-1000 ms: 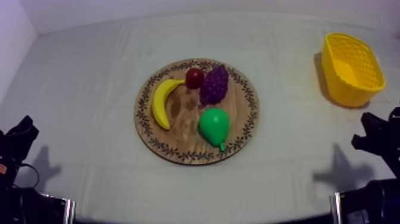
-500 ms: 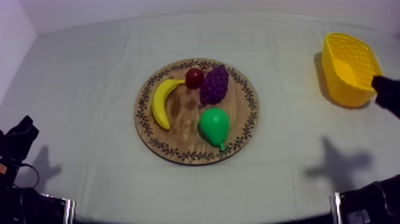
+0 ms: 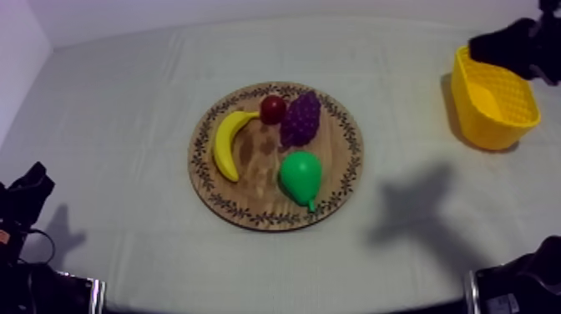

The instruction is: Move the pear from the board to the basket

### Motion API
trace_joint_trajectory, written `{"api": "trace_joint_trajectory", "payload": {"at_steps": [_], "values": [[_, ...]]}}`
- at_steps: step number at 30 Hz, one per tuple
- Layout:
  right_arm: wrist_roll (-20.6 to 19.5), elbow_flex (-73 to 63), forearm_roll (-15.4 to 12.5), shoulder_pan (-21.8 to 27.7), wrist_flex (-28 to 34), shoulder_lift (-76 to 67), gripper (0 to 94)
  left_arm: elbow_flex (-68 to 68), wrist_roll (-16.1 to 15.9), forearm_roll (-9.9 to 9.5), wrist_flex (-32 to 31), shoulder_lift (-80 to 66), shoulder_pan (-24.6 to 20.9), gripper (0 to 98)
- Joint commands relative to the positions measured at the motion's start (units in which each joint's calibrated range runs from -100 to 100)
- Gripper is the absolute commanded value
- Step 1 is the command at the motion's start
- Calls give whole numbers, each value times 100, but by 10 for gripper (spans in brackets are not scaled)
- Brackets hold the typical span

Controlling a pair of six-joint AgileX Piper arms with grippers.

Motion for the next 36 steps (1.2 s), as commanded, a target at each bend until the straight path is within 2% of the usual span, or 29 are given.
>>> {"api": "trace_joint_trajectory", "payload": {"at_steps": [1, 4, 8, 14, 17, 21, 27, 32, 36], "values": [[221, -85, -309, -287, -39, 304, 6, 2, 0, 0, 5, 2, -2, 1], [344, -33, -564, -432, -166, 561, 6, 2, 1, 0, 5, 2, -2, 1], [378, 103, -712, -712, -383, 976, 6, 2, 0, 0, 5, 2, -2, 1], [439, 445, -836, -1027, -866, 1528, 7, 2, 0, 0, 5, 2, -2, 1], [448, 630, -791, -1060, -1111, 1723, 39, 2, 0, 0, 5, 2, -2, 1], [360, 845, -624, -1068, -1318, 1898, 151, 2, 0, 0, 5, 2, -2, 1], [189, 1092, -378, -1077, -1483, 2012, 396, 2, 0, 0, 5, 2, -2, 1], [110, 1278, -344, -1027, -1541, 2043, 602, 2, 0, 0, 5, 2, -2, 1], [6, 1368, -338, -981, -1545, 2055, 704, 2, 0, 0, 5, 2, -2, 1]]}}
